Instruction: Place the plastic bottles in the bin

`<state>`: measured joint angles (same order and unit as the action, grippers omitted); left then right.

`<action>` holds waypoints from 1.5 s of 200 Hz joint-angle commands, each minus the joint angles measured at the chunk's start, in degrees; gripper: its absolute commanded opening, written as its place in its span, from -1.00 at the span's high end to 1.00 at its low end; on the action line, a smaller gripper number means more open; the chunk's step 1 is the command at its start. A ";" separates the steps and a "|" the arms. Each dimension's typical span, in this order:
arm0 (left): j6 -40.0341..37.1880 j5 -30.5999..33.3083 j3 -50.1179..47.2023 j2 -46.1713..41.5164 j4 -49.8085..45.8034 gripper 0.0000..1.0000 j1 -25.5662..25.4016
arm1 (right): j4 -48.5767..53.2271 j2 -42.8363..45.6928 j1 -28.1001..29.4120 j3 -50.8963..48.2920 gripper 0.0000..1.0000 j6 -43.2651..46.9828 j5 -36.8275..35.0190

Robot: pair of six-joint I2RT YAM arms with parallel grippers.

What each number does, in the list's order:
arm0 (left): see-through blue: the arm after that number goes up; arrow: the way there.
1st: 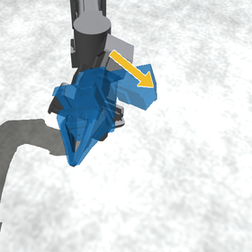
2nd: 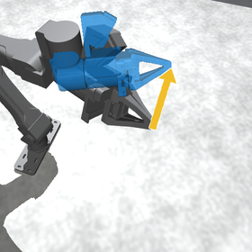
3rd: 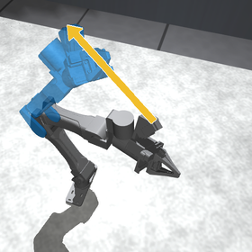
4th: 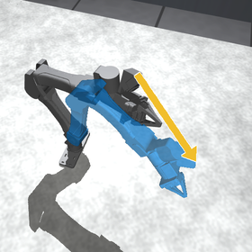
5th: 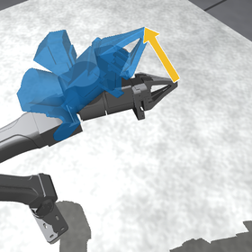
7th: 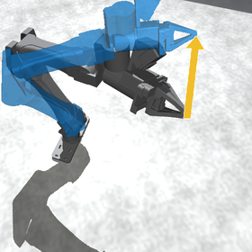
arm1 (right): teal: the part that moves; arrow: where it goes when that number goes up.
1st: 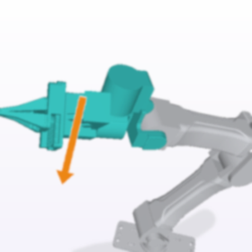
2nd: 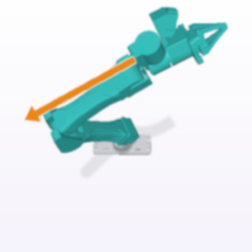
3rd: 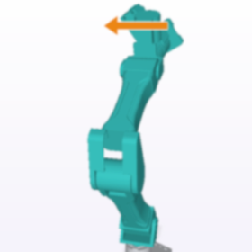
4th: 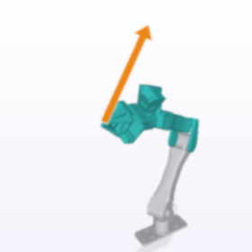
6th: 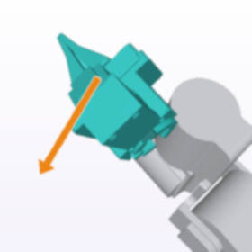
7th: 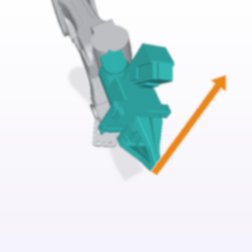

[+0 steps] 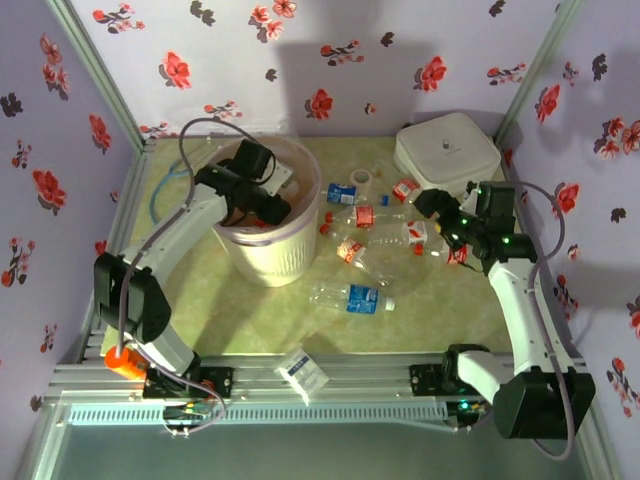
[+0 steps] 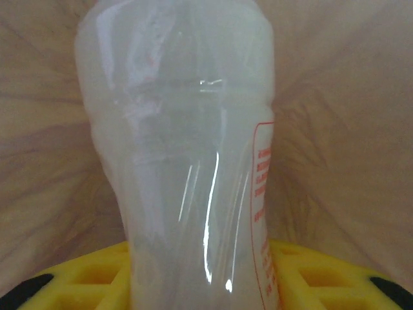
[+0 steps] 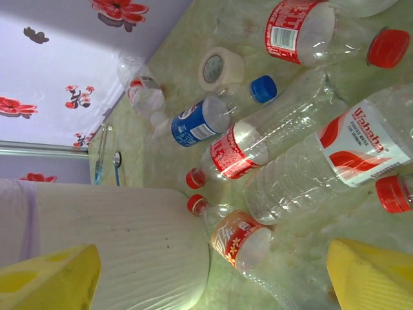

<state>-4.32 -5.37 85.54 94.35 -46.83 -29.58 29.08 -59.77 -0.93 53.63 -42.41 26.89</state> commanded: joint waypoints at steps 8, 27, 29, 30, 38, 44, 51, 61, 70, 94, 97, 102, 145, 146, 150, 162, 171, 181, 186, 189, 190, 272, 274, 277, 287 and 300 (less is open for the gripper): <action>-2.19 -1.92 -3.15 1.12 5.68 0.27 0.47 | 0.63 1.47 -1.16 -1.66 -0.83 -1.17 -1.34; -2.19 -1.88 -4.72 2.62 7.40 0.21 0.49 | 0.36 1.84 -1.70 -2.38 -0.83 -1.70 -1.41; -2.19 -1.87 -4.93 2.76 7.68 0.20 0.49 | 0.32 1.96 -1.70 -2.43 -0.83 -1.77 -1.45; -2.23 -1.90 -5.02 2.81 7.83 0.19 0.49 | 0.30 1.99 -1.75 -2.45 -0.83 -1.83 -1.47; -2.26 -1.93 -6.03 3.16 9.04 0.12 0.49 | 0.27 2.10 -1.96 -2.64 -0.83 -2.01 -1.49; -2.20 -1.93 -6.82 3.36 9.88 0.08 0.49 | 0.29 2.31 -2.10 -2.81 -0.83 -2.14 -1.58; -2.12 -1.85 -7.58 3.59 10.78 0.02 0.44 | 0.30 2.50 -2.28 -3.00 -0.83 -2.23 -1.66; -1.97 -1.76 -8.39 3.87 11.59 -0.05 0.49 | 0.27 2.72 -2.57 -3.17 -0.84 -2.45 -1.67; -1.84 -1.69 -8.80 4.21 12.02 -0.13 0.45 | 0.49 2.94 -2.89 -3.26 -0.84 -2.58 -1.80; -1.66 -1.40 -8.39 4.50 11.33 -0.39 0.49 | 1.13 3.69 -3.87 -3.61 -0.86 -2.92 -2.30; -1.79 -1.40 -8.31 4.31 11.26 -0.42 0.49 | 1.15 3.77 -3.97 -3.60 -0.86 -2.98 -2.34; -1.79 -1.40 -8.13 3.93 11.11 -0.45 0.49 | 1.24 3.98 -4.13 -3.70 -0.87 -3.07 -2.24; -2.19 -0.37 -2.16 0.44 6.22 -0.63 0.49 | 4.09 5.14 -4.41 -4.29 -0.94 -2.76 -4.00; -2.15 -0.36 -1.97 0.38 6.05 -0.63 0.49 | 4.20 5.25 -4.42 -4.31 -0.94 -2.76 -4.16; -2.10 -0.27 -1.29 0.09 5.49 -0.64 0.49 | 4.69 5.38 -4.51 -4.40 -0.96 -2.69 -4.83; -1.80 0.16 0.86 -0.59 3.93 -0.68 0.49 | 6.11 5.69 -5.06 -4.67 -0.99 -2.76 -6.89; -1.77 0.44 2.31 -1.05 2.68 -0.71 0.45 | 7.83 5.79 -6.02 -4.59 -0.99 -2.92 -9.13; -1.75 0.77 3.75 -1.67 1.49 -0.74 0.38 | 9.63 5.88 -7.50 -4.40 -0.99 -2.94 -12.52; -1.70 0.96 4.36 -2.02 0.97 -0.75 0.36 | 10.52 5.87 -8.30 -4.22 -0.99 -2.94 -14.61; -1.67 1.11 4.78 -2.22 0.67 -0.76 0.40 | 10.88 5.89 -8.71 -4.15 -0.99 -2.80 -15.66; -1.62 1.17 4.93 -2.27 0.54 -0.76 0.40 | 10.98 5.89 -8.85 -4.15 -0.99 -2.65 -16.00; -1.82 5.84 11.85 -8.39 -7.89 -0.99 -1.70 | 9.14 -7.05 -20.72 -5.26 -0.99 -13.56 -21.23; -1.83 5.88 11.91 -8.56 -7.96 -1.00 -1.79 | 8.80 -7.63 -21.05 -5.28 -0.99 -13.74 -20.80; -1.85 5.97 12.04 -8.83 -8.13 -1.00 -1.79 | 8.21 -8.31 -21.45 -5.29 -0.99 -13.87 -20.16; -1.76 6.28 12.53 -9.73 -8.60 -1.00 -2.02 | 6.62 -10.62 -22.37 -5.31 -0.99 -14.52 -19.41; -1.75 6.58 13.03 -11.03 -8.98 -1.00 -2.31 | 5.12 -13.05 -23.11 -5.29 -0.99 -15.29 -19.67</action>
<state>-5.58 -0.58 96.23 86.35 -52.58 -31.29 37.32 -69.54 -22.55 48.86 -53.82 6.04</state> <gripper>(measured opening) 0.997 0.993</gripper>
